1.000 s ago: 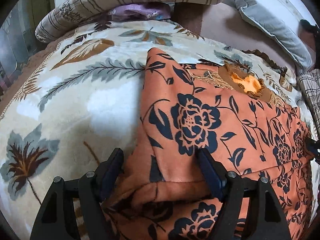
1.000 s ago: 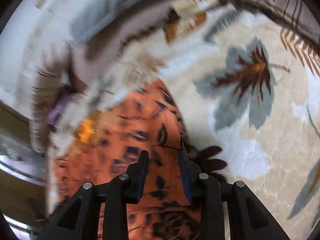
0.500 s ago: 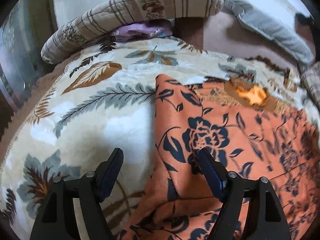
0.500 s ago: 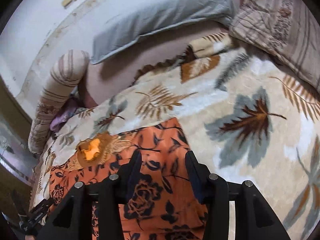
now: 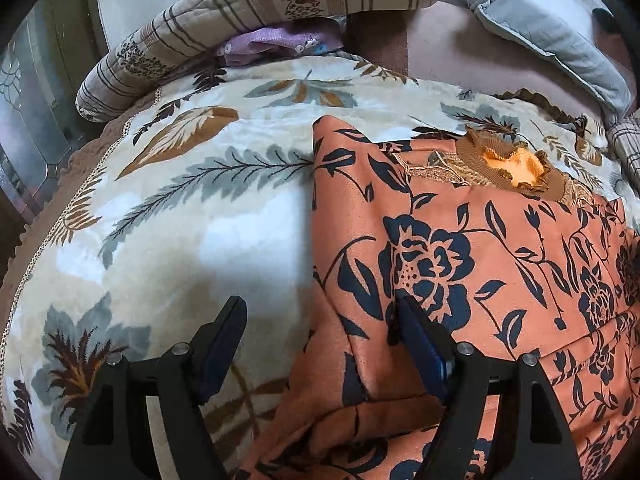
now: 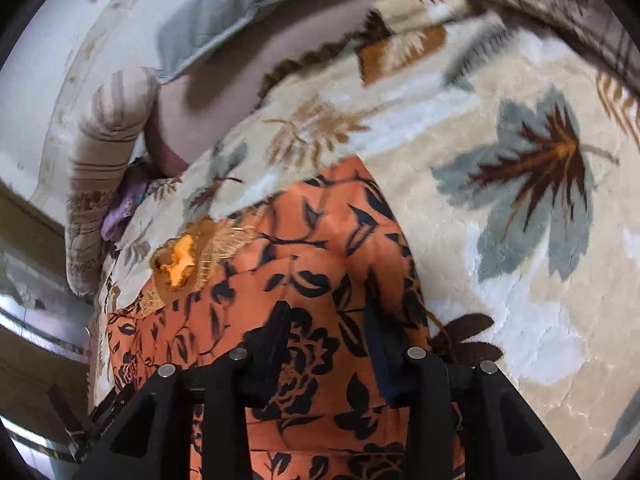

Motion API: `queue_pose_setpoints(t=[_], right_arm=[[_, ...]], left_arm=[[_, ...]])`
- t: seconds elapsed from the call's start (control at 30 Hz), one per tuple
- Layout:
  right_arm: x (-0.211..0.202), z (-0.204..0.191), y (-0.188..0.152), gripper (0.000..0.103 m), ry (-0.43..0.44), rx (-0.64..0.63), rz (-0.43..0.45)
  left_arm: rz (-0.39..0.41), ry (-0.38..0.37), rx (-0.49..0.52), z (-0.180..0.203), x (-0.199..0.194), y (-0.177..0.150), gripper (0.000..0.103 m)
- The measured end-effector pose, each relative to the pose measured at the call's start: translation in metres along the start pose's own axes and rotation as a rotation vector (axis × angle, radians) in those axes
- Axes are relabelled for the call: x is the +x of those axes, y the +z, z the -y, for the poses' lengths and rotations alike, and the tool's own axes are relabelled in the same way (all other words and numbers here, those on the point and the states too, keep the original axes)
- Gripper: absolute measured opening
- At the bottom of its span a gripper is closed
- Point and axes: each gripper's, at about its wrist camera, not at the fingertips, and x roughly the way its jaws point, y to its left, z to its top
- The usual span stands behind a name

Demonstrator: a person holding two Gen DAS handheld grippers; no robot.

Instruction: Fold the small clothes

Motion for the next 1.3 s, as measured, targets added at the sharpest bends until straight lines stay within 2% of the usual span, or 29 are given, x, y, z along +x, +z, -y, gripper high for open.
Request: queue_pose_setpoints(t=[0.13,0.23,0.27,0.37,0.53,0.67,0.9,1.03,1.2,1.3], right_arm=[[0.003,-0.026,-0.008,0.041,0.078,-0.092,-0.031],[0.028,-0.038,-0.02,0.042,0.08,-0.136,-0.149],[0.04,-0.038,-0.025,0.042,0.048,-0.15,-0.197],[0.037,-0.043,-0.027,0.042,0.041,-0.172,-0.175],[0.027,-0.036,-0.03,0.042,0.065,-0.137,-0.149],[0.005,-0.036,-0.039,0.042,0.081,-0.145,-0.118],[-0.029,-0.062,-0.08,0.043,0.162,-0.229,-0.122],[-0.047,-0.07,-0.119,0.043,0.237,-0.216,-0.14],[-0.056,-0.072,-0.163,0.043,0.256,-0.209,-0.182],[-0.048,-0.069,-0.188,0.043,0.199,-0.217,-0.247]], left_arm=[[0.002,0.005,0.004,0.001,-0.001,0.0,0.079],[-0.001,0.004,0.002,0.001,0.0,0.0,0.079],[-0.002,0.004,0.002,0.002,0.0,0.0,0.079],[0.0,0.005,0.003,0.001,0.0,0.0,0.079],[0.007,0.01,0.015,0.002,-0.005,-0.002,0.079],[0.003,-0.031,0.019,0.003,-0.025,-0.012,0.079],[0.057,-0.06,0.105,0.023,-0.076,-0.042,0.079],[0.054,-0.072,0.119,0.026,-0.096,-0.076,0.079],[-0.01,-0.084,0.136,0.031,-0.105,-0.118,0.079],[-0.041,-0.09,0.107,0.028,-0.106,-0.134,0.079]])
